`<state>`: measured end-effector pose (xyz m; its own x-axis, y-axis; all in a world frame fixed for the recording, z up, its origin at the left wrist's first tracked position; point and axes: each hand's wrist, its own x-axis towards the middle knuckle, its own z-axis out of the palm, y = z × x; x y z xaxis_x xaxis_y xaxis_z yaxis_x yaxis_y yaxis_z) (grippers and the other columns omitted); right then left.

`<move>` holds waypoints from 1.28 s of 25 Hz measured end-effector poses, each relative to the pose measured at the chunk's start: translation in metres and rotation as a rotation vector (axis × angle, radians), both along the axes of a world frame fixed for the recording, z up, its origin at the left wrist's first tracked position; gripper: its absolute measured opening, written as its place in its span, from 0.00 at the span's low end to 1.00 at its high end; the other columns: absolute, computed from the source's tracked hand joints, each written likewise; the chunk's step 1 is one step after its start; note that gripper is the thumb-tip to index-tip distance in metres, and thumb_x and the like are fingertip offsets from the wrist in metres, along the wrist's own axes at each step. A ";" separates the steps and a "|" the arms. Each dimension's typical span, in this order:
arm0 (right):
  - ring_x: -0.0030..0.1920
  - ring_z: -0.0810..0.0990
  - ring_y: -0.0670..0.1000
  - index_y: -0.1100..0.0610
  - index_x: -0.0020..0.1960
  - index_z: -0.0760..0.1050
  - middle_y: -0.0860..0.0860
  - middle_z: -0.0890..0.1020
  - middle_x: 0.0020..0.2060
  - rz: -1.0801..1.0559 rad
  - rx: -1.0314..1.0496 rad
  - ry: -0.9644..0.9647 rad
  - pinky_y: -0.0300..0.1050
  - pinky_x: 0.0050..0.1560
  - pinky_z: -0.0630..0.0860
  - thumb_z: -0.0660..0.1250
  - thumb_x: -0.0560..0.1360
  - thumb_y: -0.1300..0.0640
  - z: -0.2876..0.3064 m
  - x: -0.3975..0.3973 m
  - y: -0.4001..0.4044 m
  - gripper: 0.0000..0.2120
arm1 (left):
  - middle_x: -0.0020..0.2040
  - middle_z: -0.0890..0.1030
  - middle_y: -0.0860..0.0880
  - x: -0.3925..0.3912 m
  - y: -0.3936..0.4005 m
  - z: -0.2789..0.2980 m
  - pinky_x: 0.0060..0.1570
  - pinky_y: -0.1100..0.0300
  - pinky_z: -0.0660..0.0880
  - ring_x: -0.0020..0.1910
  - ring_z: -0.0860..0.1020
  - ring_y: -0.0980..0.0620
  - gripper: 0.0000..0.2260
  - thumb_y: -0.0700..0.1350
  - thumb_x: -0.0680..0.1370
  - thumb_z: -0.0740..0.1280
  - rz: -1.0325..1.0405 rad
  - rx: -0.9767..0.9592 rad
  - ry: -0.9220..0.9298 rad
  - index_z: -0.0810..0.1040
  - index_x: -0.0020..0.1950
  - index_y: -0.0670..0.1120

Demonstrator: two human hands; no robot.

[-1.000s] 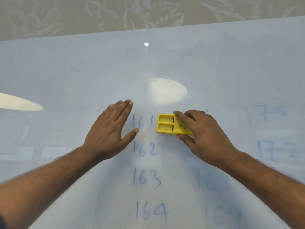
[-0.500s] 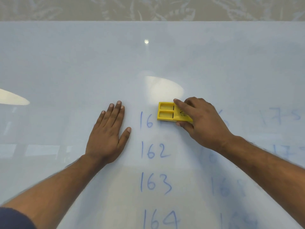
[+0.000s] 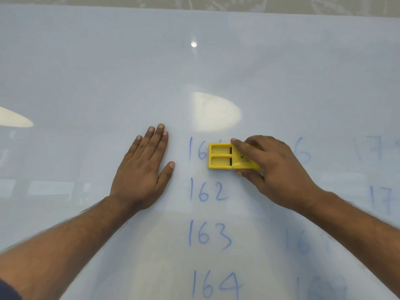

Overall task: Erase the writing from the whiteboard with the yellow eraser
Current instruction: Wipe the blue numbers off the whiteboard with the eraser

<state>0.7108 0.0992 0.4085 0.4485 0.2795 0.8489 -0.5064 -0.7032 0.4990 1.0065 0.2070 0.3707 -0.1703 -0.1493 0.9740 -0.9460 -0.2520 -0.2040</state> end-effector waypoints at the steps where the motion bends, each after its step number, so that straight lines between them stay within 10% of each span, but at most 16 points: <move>1: 0.51 0.76 0.58 0.55 0.71 0.71 0.54 0.77 0.53 0.006 0.008 -0.020 0.51 0.52 0.71 0.67 0.72 0.48 0.007 0.003 0.001 0.28 | 0.84 0.50 0.49 0.000 0.000 0.000 0.80 0.54 0.45 0.83 0.47 0.53 0.30 0.57 0.84 0.48 0.004 0.000 -0.004 0.51 0.83 0.45; 32: 0.51 0.75 0.57 0.56 0.72 0.69 0.55 0.77 0.54 0.050 -0.007 -0.014 0.50 0.53 0.71 0.65 0.74 0.48 0.008 0.052 0.019 0.28 | 0.84 0.51 0.48 0.005 0.000 -0.006 0.80 0.51 0.48 0.83 0.49 0.52 0.31 0.57 0.83 0.49 0.024 -0.013 -0.025 0.52 0.83 0.44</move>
<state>0.7628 0.1183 0.4168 0.4218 0.3074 0.8530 -0.4781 -0.7239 0.4973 1.0112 0.2068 0.3643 -0.1915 -0.1409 0.9713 -0.9342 -0.2774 -0.2244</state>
